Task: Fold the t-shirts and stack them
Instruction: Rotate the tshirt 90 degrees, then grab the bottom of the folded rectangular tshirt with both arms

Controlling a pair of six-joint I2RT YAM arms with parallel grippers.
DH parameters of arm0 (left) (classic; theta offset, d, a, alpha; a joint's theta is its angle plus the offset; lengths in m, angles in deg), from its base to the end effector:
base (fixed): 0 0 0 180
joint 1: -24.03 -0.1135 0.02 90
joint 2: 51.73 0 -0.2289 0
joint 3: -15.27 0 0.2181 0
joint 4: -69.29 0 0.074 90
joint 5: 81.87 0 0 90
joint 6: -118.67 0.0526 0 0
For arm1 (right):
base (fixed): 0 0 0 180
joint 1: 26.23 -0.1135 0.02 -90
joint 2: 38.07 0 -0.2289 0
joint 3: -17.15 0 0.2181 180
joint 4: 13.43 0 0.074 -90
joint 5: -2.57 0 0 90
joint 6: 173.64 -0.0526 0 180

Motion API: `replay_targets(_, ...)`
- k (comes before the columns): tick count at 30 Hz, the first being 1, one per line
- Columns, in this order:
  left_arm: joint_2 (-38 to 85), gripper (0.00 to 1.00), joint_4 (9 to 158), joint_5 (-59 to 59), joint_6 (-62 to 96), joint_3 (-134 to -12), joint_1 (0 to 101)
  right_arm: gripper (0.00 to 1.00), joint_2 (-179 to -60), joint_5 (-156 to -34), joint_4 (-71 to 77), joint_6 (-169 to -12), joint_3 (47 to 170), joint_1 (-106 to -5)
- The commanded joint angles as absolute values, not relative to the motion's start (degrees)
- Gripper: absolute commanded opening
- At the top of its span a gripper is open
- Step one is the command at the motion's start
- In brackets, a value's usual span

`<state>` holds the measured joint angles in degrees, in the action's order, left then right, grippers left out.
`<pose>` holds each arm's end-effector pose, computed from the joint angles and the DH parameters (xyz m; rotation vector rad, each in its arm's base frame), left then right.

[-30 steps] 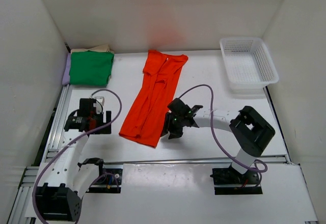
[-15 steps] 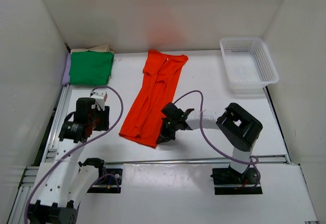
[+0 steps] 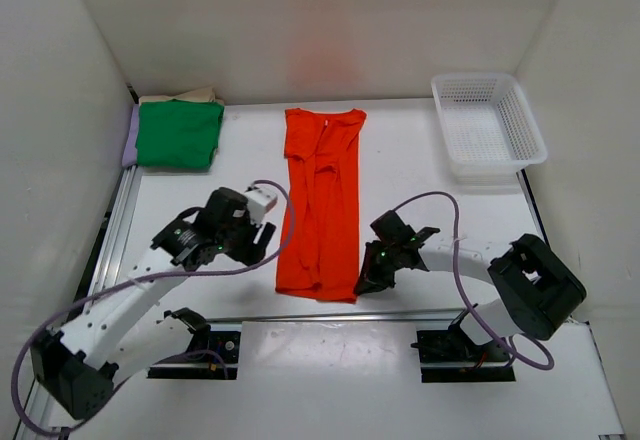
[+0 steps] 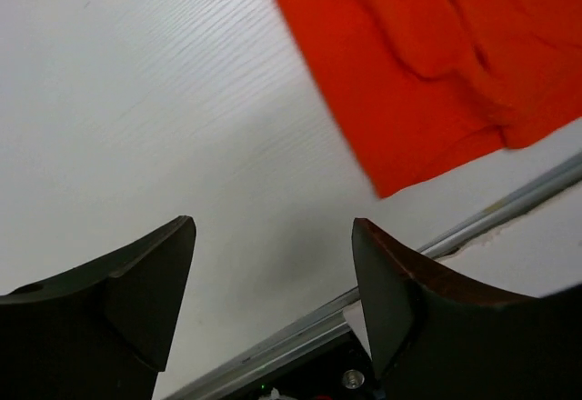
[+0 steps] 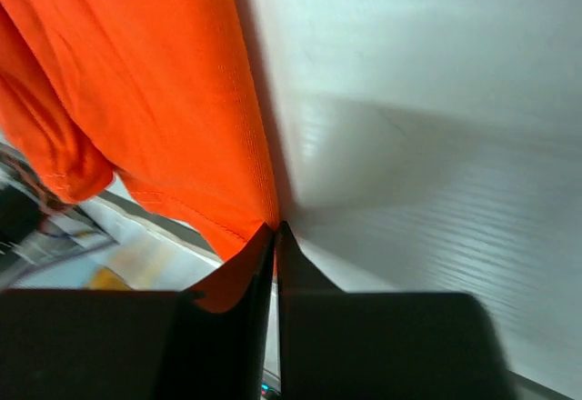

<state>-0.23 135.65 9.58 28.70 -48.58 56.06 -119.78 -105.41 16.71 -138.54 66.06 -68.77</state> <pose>0.1405 -0.0864 0.2369 0.6870 2.4288 -0.1953 0.1561 0.1653 0.1114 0.2056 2.9405 0.8401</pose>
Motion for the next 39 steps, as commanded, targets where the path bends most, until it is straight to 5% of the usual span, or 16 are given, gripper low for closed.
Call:
replay_targets(1,6.15,0.82,131.40,10.86,28.67,-54.03,64.43,0.21,-118.84,-105.46,22.13,-131.72,65.55,-68.86)
replay_targets(3,10.12,0.74,131.40,9.37,28.67,-56.68,66.04,0.34,-118.14,-104.92,22.66,-131.19,65.55,-68.86)
replay_targets(7,19.87,0.64,130.10,-4.54,28.67,-51.87,59.93,0.46,-115.94,-104.31,22.66,-130.66,66.07,-67.71)
replay_targets(16,27.80,0.71,121.13,-17.09,28.67,-41.74,55.67,0.46,-114.88,-106.86,17.66,-133.21,64.85,-68.24)
replay_targets(28,33.78,0.65,116.81,-18.50,28.67,-41.91,57.43,0.46,-117.34,-109.84,17.12,-133.21,65.37,-69.47)
replay_targets(39,32.74,0.18,116.29,-21.58,28.67,-40.34,57.43,0.40,-119.71,-112.39,16.68,-133.21,65.37,-70.52)
